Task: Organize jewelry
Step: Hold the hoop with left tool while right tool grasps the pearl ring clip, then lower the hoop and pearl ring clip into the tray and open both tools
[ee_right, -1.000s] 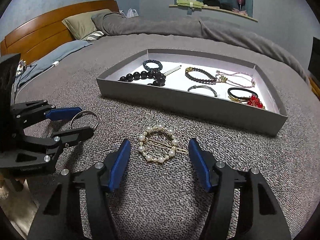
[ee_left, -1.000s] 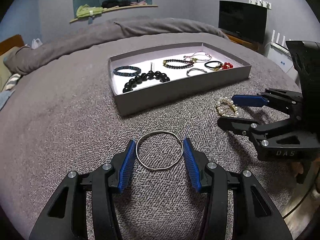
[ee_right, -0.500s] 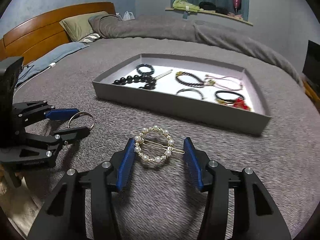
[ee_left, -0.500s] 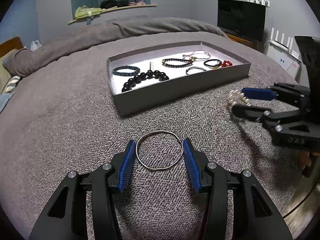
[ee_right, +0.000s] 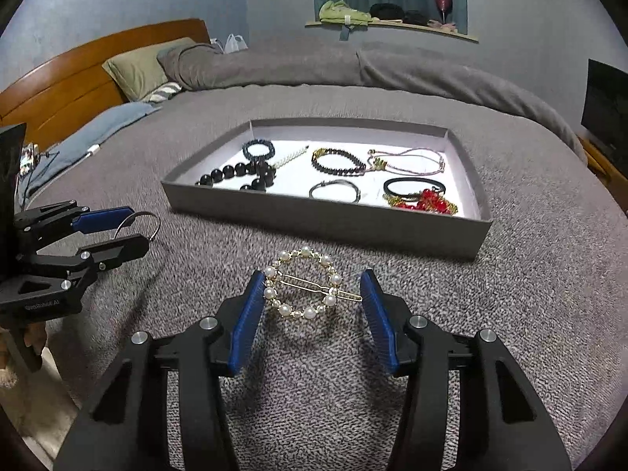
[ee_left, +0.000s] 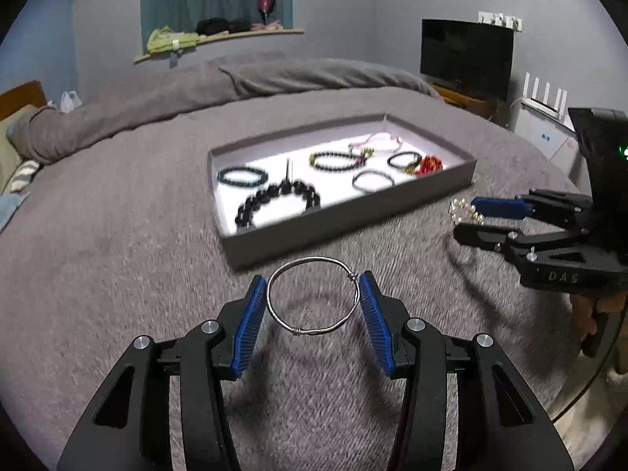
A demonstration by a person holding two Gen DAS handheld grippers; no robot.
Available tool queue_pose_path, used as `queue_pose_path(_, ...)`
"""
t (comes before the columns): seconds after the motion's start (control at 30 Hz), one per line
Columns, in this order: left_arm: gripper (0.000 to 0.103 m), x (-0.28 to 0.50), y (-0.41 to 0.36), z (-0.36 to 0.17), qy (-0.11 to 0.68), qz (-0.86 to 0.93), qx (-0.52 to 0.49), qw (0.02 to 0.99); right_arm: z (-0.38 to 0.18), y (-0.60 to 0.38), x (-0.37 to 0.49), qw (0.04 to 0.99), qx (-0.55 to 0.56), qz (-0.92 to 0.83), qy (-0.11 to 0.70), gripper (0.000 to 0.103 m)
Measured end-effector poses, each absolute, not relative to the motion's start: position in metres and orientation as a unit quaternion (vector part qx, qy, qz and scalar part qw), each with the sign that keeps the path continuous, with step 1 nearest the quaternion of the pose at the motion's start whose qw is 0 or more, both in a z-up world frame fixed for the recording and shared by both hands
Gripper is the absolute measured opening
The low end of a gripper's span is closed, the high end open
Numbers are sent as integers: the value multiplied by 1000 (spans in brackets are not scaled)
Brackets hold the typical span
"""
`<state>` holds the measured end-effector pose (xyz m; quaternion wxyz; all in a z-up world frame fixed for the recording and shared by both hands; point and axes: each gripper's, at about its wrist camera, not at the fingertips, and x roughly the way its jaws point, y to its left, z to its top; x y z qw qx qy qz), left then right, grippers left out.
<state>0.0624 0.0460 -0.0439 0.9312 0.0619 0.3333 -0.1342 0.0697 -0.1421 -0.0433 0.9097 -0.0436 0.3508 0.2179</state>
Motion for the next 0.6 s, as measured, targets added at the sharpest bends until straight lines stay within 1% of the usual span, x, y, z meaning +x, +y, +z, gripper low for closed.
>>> queue_pose_path(0.2, 50, 84, 49, -27, 321, -125, 49, 937, -32, -151, 79, 914, -35, 215, 343, 50)
queue_pose_path(0.4, 50, 112, 51, -2, 298, -116, 37, 947, 4, -154, 111, 929, -26, 205, 306, 50)
queue_pose_path(0.6, 50, 147, 53, 22, 274, -107, 22, 956, 29, -146, 148, 937, -14, 206, 281, 50)
